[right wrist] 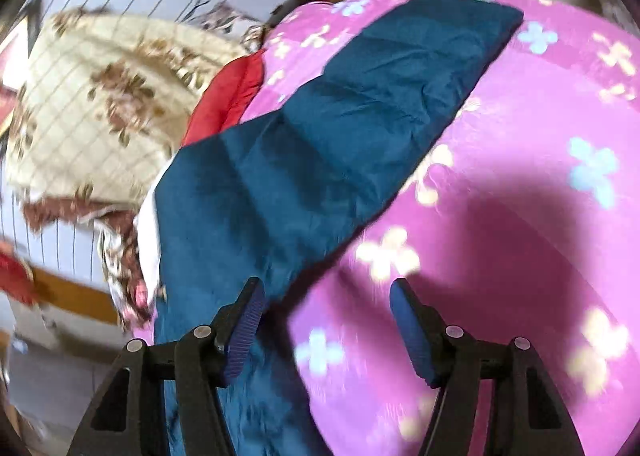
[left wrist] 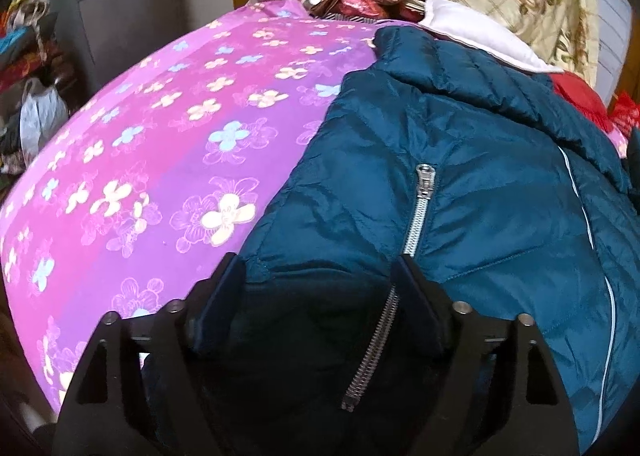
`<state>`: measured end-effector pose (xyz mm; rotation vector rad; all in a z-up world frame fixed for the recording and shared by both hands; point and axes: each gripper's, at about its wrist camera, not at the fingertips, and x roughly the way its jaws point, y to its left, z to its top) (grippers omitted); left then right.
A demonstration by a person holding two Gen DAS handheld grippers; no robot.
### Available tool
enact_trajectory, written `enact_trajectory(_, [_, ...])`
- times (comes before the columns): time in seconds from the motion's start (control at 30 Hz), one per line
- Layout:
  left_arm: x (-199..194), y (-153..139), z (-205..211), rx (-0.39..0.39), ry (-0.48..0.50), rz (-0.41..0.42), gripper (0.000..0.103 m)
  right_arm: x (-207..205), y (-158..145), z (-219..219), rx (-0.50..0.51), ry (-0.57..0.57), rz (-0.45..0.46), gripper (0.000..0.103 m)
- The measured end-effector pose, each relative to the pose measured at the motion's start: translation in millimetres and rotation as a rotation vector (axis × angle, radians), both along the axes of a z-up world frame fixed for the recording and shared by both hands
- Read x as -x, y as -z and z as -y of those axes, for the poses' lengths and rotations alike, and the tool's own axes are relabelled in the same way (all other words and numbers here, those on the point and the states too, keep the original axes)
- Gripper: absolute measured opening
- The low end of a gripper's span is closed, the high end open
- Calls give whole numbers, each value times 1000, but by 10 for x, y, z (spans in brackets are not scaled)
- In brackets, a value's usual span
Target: Fold large clothes
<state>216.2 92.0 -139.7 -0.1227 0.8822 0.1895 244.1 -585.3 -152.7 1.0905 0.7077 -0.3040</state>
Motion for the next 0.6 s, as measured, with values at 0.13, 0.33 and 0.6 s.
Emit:
enact_trajectory(0.13, [-6,11,-23,23,-2,-3,82,-235,85,223,-25,67,23,62])
enact_trajectory(0.33, [-44,18,-17,30,-3,-9,84,-455,53,567,43,153,-101,13])
enact_trajectory(0.6, [-60,23,-12,33,-4,-8,85,-779,-1397,-33,473,18,-79,8])
